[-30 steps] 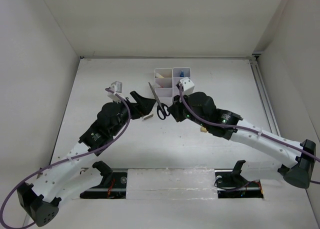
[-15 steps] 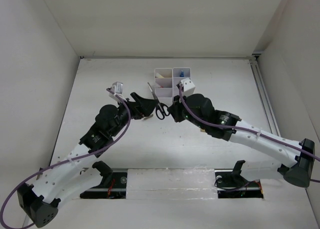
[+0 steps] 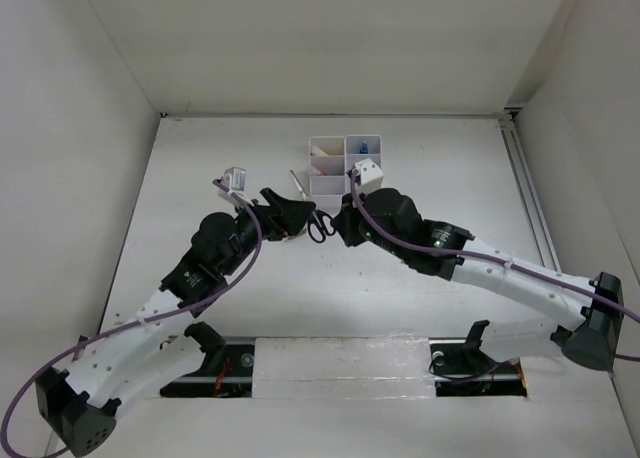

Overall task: Sort the stationery into containers
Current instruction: Place the scissors in the storage box.

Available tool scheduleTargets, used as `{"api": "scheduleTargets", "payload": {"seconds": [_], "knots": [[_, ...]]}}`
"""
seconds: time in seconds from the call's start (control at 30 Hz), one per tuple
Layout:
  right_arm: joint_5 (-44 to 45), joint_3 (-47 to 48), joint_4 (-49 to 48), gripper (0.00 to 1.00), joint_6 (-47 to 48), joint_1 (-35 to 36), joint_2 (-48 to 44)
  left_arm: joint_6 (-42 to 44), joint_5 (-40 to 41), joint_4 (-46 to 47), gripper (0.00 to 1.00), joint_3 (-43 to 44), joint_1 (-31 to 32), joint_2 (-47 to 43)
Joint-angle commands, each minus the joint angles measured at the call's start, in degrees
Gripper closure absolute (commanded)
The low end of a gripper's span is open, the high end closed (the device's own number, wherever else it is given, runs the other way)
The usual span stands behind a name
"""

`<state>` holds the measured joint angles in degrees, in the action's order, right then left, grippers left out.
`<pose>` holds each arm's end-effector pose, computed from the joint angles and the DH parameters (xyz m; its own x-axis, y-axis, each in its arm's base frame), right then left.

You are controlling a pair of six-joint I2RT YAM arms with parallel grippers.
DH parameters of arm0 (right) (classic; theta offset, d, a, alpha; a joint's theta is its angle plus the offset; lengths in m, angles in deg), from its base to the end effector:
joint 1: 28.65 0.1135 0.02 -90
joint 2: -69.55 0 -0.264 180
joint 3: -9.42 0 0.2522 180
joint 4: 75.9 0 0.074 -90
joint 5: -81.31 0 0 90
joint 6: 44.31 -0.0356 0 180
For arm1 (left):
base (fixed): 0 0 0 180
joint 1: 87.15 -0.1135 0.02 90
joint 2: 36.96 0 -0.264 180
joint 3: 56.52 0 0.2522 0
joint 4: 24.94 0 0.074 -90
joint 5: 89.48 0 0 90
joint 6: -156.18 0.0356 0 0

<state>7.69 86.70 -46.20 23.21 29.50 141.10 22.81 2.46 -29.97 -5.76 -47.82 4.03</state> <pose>0.1596 0.2378 0.3452 -0.4577 -0.0416 -0.8881 -0.5454 0.8020 0.2435 0.1388 -0.1122 0.3385 -0.3706 -0.5836 -0.7225 0.4854 0.5415 -0.6864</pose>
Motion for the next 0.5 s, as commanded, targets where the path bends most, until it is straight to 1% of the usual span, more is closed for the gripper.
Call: {"api": "scheduleTargets", "payload": {"seconds": [0.0,0.07,0.13,0.2,0.27,0.3,0.4,0.43,0.47], "knots": [[-3.3,1.3,-4.3,1.0,0.1,0.4,-1.0,1.5,-0.1,4.7,0.23,0.1,0.1,2.2],[-6.0,1.3,-4.3,1.0,1.1,0.4,-1.0,2.1,-0.1,5.6,0.23,0.1,0.1,3.6],[-6.0,1.3,-4.3,1.0,1.1,1.0,-0.2,2.1,-0.1,7.7,0.24,0.1,0.1,4.3],[-6.6,1.3,-4.3,1.0,1.7,1.5,-0.2,2.1,-0.7,9.8,0.31,0.1,0.1,4.8],[-6.6,1.3,-4.9,1.0,1.7,1.5,0.4,2.1,-0.7,9.8,0.39,0.1,0.1,5.5],[-6.6,1.3,-4.9,1.0,1.7,1.5,0.4,2.1,-0.7,10.3,0.52,0.1,0.1,6.0],[-6.0,1.3,-4.9,1.0,1.7,1.5,0.4,2.6,-1.2,10.3,0.76,0.6,0.1,6.7],[-5.5,1.3,-5.4,1.0,1.7,1.5,0.4,2.6,-1.2,10.3,0.97,0.6,0.1,7.4],[-5.5,0.7,-5.4,1.0,1.2,1.5,0.4,2.6,-1.2,10.3,1.0,1.2,0.1,7.4]]}}
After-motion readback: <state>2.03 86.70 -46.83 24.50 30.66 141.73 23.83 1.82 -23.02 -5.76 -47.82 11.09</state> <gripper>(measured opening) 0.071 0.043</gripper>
